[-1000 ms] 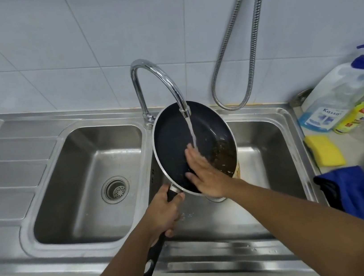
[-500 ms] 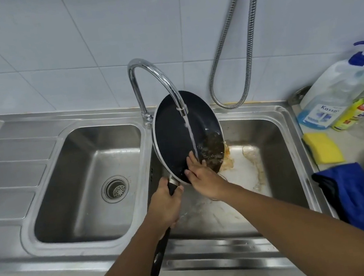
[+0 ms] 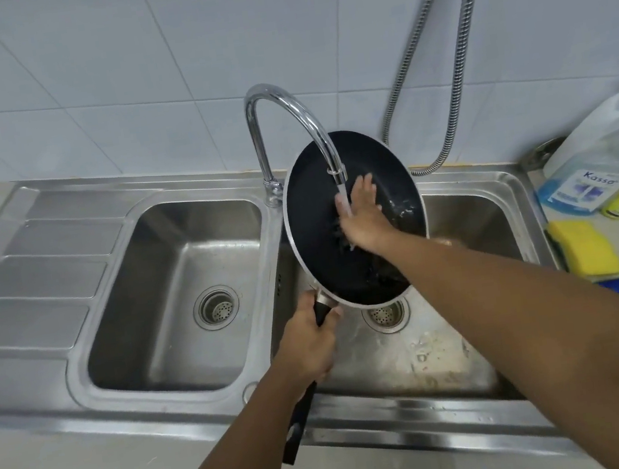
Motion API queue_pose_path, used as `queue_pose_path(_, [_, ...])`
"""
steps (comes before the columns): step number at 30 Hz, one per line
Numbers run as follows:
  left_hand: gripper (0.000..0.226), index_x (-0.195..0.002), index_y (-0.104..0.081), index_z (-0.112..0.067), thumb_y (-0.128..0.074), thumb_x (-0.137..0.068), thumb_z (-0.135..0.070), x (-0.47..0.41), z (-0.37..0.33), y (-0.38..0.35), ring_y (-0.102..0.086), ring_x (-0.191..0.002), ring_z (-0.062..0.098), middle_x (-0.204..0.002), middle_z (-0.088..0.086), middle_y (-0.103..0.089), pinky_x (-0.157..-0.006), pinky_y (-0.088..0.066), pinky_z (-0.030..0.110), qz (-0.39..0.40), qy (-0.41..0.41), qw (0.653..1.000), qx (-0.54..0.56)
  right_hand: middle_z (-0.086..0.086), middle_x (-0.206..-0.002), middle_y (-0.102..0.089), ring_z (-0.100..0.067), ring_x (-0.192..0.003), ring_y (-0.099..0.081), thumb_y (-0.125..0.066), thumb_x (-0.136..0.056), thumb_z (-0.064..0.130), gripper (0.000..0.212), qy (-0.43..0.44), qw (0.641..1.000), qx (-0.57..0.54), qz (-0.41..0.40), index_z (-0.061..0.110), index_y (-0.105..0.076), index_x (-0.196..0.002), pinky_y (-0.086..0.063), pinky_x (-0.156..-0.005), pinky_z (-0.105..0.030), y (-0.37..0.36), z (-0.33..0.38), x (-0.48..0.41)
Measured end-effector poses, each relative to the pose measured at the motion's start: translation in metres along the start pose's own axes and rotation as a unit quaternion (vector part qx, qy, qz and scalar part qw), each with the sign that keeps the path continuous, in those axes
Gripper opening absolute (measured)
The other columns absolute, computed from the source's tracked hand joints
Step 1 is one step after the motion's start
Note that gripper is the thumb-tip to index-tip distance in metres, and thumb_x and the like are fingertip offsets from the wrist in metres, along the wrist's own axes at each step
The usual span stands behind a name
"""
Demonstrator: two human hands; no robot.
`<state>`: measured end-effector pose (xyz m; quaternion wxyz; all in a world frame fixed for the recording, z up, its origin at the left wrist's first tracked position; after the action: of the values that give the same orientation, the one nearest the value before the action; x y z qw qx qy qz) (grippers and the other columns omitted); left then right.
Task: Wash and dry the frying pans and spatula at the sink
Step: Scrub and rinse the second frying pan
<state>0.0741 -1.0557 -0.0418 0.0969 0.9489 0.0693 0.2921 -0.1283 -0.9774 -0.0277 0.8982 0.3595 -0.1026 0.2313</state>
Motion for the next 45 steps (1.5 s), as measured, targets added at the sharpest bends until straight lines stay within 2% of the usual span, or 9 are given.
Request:
queue_pose_path(9, [0.023,-0.127,-0.049,-0.028,-0.051,-0.105,-0.033,-0.006,-0.002,0.002,-0.048,-0.043,0.004,-0.066,-0.002,-0.056,-0.041,-0.038,0.024,-0.005,-0.015,1.000,-0.017,0.010,-0.167,0.025,-0.008,-0.153,0.024,-0.024,-0.112,0.036,0.062,0.277,0.940,0.134,0.145,0.025,0.011,-0.162,0.004,-0.129,-0.044,-0.070,0.010,0.063])
queue_pose_path(13, [0.024,-0.128,-0.047,-0.030,-0.053,-0.105,-0.032,-0.005,-0.002,0.003,-0.046,-0.040,0.001,-0.064,-0.005,-0.052,-0.041,-0.037,0.022,0.006,-0.015,1.000,-0.022,0.010,-0.169,0.022,-0.011,-0.155,0.020,-0.027,-0.112,0.034,0.063,0.274,0.938,0.176,0.121,0.027,0.008,-0.163,0.002,-0.128,-0.042,-0.055,-0.011,0.052])
queue_pose_path(17, [0.023,-0.126,-0.043,-0.036,-0.052,-0.105,-0.033,-0.003,-0.003,0.002,-0.042,-0.037,0.002,-0.058,-0.008,-0.047,-0.042,-0.035,0.022,0.008,-0.020,1.000,-0.023,0.001,-0.165,0.034,-0.021,-0.154,0.025,-0.025,-0.110,0.045,0.070,0.093,0.992,0.084,0.023,0.019,0.016,-0.161,0.003,-0.128,-0.046,-0.023,-0.039,0.026])
queue_pose_path(22, [0.028,-0.131,-0.045,-0.031,-0.052,-0.105,-0.035,-0.006,-0.009,0.005,-0.051,-0.052,0.007,-0.068,-0.007,-0.055,-0.049,-0.040,0.027,-0.010,-0.032,0.998,-0.046,-0.009,-0.166,0.031,-0.027,-0.156,0.018,-0.027,-0.111,0.043,0.075,-0.026,0.998,0.048,0.039,0.008,0.016,-0.160,0.001,-0.126,-0.039,-0.021,-0.063,0.037])
queue_pose_path(28, [0.030,-0.133,-0.042,-0.026,-0.050,-0.105,-0.031,-0.011,-0.017,0.016,-0.062,-0.064,0.017,-0.091,0.002,-0.064,-0.041,-0.045,0.022,-0.061,-0.045,0.991,-0.112,-0.013,-0.171,0.001,-0.029,-0.157,-0.007,-0.031,-0.112,0.030,0.057,0.054,0.995,0.031,0.080,0.009,-0.014,-0.163,-0.004,-0.118,-0.023,-0.063,-0.038,0.079])
queue_pose_path(35, [0.030,-0.134,-0.043,-0.027,-0.050,-0.105,-0.033,-0.004,-0.004,0.017,-0.053,-0.057,0.013,-0.078,-0.002,-0.055,-0.038,-0.040,0.023,-0.053,-0.008,0.998,-0.032,-0.004,-0.167,-0.029,-0.024,-0.154,-0.024,-0.047,-0.107,0.029,0.052,0.086,0.982,0.163,0.044,0.014,-0.039,-0.155,-0.018,-0.126,-0.036,-0.022,-0.076,0.069])
queue_pose_path(37, [0.031,-0.135,-0.042,-0.029,-0.050,-0.105,-0.033,0.000,-0.002,0.013,-0.049,-0.051,0.011,-0.074,-0.001,-0.054,-0.038,-0.038,0.023,-0.040,0.001,0.999,-0.004,-0.004,-0.168,-0.025,-0.025,-0.156,-0.016,-0.048,-0.105,0.026,0.052,0.060,0.980,0.191,0.016,0.017,-0.039,-0.156,-0.013,-0.128,-0.044,-0.007,-0.088,0.062])
queue_pose_path(40, [0.028,-0.132,-0.043,-0.030,-0.050,-0.105,-0.034,0.002,-0.001,0.003,-0.043,-0.043,0.008,-0.067,0.000,-0.051,-0.038,-0.036,0.024,-0.025,0.011,0.999,0.024,-0.004,-0.171,-0.013,-0.024,-0.158,0.001,-0.049,-0.105,0.017,0.051,0.024,0.995,0.101,-0.004,0.010,-0.040,-0.155,-0.003,-0.123,-0.030,-0.010,-0.091,0.070])
queue_pose_path(45, [0.022,-0.128,-0.042,-0.032,-0.048,-0.107,-0.032,0.005,-0.003,-0.015,-0.038,-0.037,0.006,-0.056,-0.002,-0.044,-0.037,-0.033,0.022,0.000,0.029,0.997,0.072,-0.005,-0.171,-0.014,-0.018,-0.156,-0.012,-0.049,-0.105,0.014,0.048,0.051,0.990,0.003,-0.130,0.011,-0.044,-0.152,-0.011,-0.120,-0.022,-0.009,-0.089,0.114])
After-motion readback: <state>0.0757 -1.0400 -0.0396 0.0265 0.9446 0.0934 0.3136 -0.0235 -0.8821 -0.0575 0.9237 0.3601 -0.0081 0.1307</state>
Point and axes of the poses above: each hand's wrist, its own x-axis away from the middle knuckle, its own y-axis out of the back of the hand, z = x × y, the point moved 8 cm from there along -x, towards the middle knuckle
